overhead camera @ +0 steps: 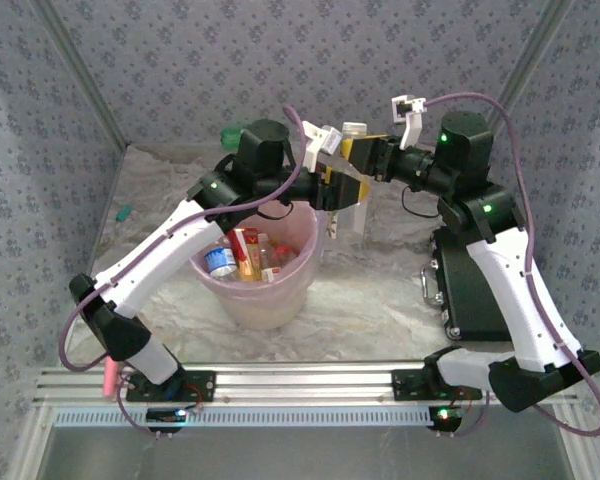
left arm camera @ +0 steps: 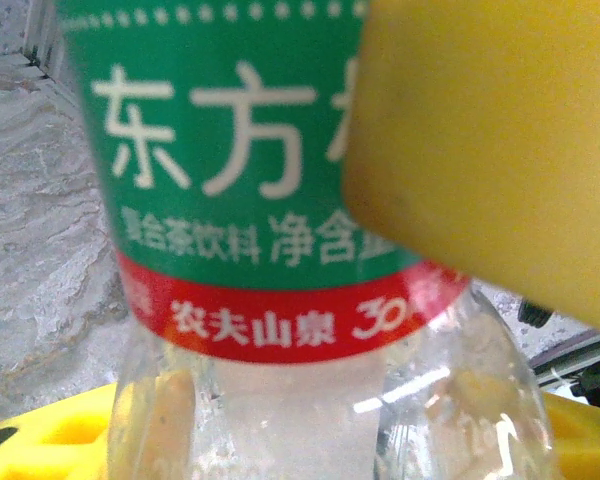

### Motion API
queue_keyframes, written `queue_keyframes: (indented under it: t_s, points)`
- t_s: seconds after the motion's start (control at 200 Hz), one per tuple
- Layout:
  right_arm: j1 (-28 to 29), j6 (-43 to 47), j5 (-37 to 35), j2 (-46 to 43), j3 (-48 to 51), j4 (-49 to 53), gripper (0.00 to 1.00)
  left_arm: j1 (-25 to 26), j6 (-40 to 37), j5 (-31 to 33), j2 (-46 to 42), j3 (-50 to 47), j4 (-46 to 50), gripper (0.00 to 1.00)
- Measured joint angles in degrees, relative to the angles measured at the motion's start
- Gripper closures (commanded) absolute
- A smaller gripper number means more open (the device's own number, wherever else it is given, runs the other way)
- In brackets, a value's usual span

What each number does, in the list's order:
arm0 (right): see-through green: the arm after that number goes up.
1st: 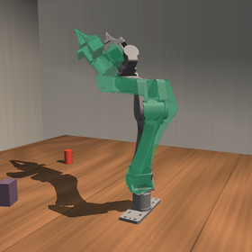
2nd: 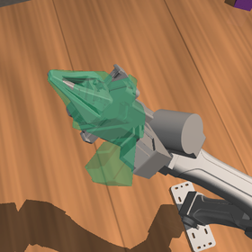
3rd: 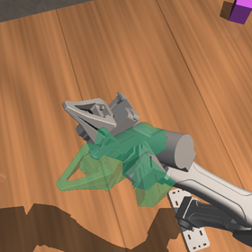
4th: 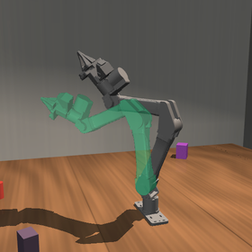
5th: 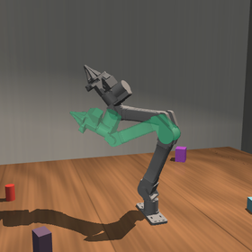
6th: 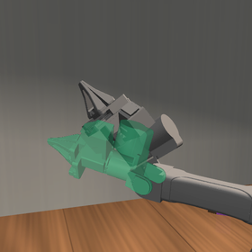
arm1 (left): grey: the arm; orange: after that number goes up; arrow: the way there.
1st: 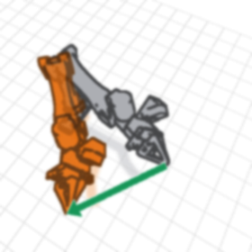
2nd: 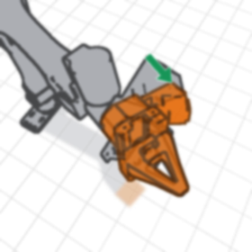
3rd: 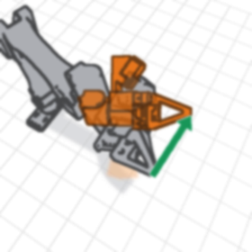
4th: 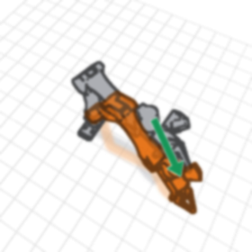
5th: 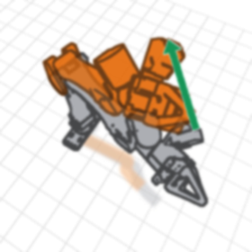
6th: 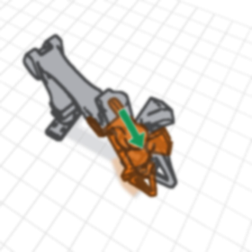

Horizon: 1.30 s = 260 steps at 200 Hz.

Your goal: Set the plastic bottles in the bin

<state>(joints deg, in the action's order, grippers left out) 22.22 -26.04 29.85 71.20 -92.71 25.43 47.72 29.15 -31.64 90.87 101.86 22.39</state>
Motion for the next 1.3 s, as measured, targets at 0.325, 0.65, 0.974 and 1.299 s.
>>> queue_keyframes:
  t_s: [0.325, 0.65, 0.974, 1.299]
  points:
    - [-1.2, -1.6, -1.1, 0.0, 0.1, 0.0, 0.30, -0.4, -1.4, 0.7, -0.2, 0.0, 0.8, 0.47]
    - [-7.5, -3.0, -5.6, -3.9, 3.3, 0.1, 0.21, -5.7, -6.5, 4.7, -5.3, 2.1, 11.2, 0.51]
    - [-10.4, -3.0, -6.5, -3.6, 7.7, 1.2, 0.21, -12.1, -10.4, 11.5, -16.3, 3.0, 25.7, 0.79]
    - [-11.8, -2.2, -8.2, -2.9, 11.1, 4.9, 0.20, -11.8, -12.5, 18.3, -13.8, -5.6, 37.2, 0.95]
